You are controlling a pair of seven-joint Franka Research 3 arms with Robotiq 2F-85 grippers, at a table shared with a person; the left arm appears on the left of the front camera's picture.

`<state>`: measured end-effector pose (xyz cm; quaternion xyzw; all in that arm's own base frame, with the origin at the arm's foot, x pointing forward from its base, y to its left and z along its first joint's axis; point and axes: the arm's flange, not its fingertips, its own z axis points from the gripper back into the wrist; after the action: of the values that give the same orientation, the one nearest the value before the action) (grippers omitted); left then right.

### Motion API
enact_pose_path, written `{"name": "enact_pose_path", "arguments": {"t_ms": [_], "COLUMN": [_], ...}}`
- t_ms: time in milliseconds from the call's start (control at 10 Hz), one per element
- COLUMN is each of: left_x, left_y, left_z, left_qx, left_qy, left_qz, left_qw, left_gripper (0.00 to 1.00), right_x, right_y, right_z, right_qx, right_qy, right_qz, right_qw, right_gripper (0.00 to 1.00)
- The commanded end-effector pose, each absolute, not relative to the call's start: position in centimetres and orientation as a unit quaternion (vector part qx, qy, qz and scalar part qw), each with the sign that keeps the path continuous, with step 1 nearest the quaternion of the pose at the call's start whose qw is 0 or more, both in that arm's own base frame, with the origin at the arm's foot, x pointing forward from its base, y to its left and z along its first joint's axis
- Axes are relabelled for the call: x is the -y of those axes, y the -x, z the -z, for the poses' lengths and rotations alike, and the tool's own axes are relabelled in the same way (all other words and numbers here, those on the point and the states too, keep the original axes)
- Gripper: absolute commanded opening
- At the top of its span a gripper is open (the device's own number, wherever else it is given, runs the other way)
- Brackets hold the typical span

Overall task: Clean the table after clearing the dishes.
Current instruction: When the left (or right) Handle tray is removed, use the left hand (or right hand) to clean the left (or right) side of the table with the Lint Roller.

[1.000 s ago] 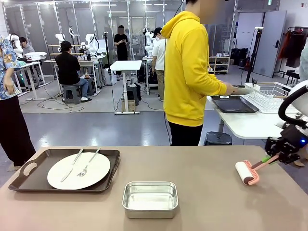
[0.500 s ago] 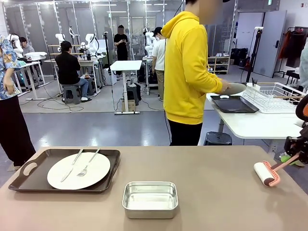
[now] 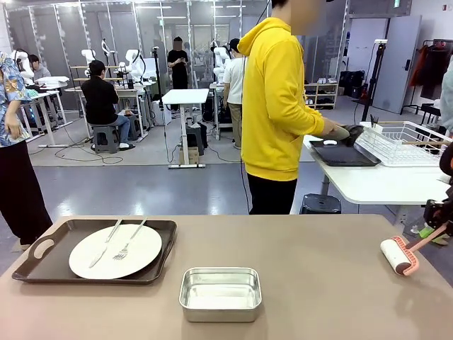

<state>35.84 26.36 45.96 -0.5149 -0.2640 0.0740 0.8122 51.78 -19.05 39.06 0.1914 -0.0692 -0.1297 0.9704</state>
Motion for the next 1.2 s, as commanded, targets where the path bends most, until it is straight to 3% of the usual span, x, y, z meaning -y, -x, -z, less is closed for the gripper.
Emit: {"name": "enact_pose_path", "arguments": {"t_ms": [0, 600, 1100], "left_x": [-26.6, -26.6, -26.6], "left_y": [-35.7, -35.7, -35.7], "left_z": [-46.2, -46.2, -46.2], "left_qx": [0.268, 0.268, 0.268], "left_qy": [0.520, 0.520, 0.520], "left_qz": [-0.066, -0.066, -0.066], "left_qw": [0.808, 0.808, 0.808], "left_gripper": [1.00, 1.00, 1.00], "right_x": [18.3, 16.8, 17.5], "right_y": [-49.7, -45.3, -46.6], "right_z": [-36.8, -41.6, -42.1], "right_qx": [0.043, 0.054, 0.063], "right_qy": [-0.152, -0.124, -0.136], "right_qz": [0.116, 0.132, 0.115], "right_qw": [0.981, 0.982, 0.982], "right_gripper": [0.23, 0.23, 0.23]}}
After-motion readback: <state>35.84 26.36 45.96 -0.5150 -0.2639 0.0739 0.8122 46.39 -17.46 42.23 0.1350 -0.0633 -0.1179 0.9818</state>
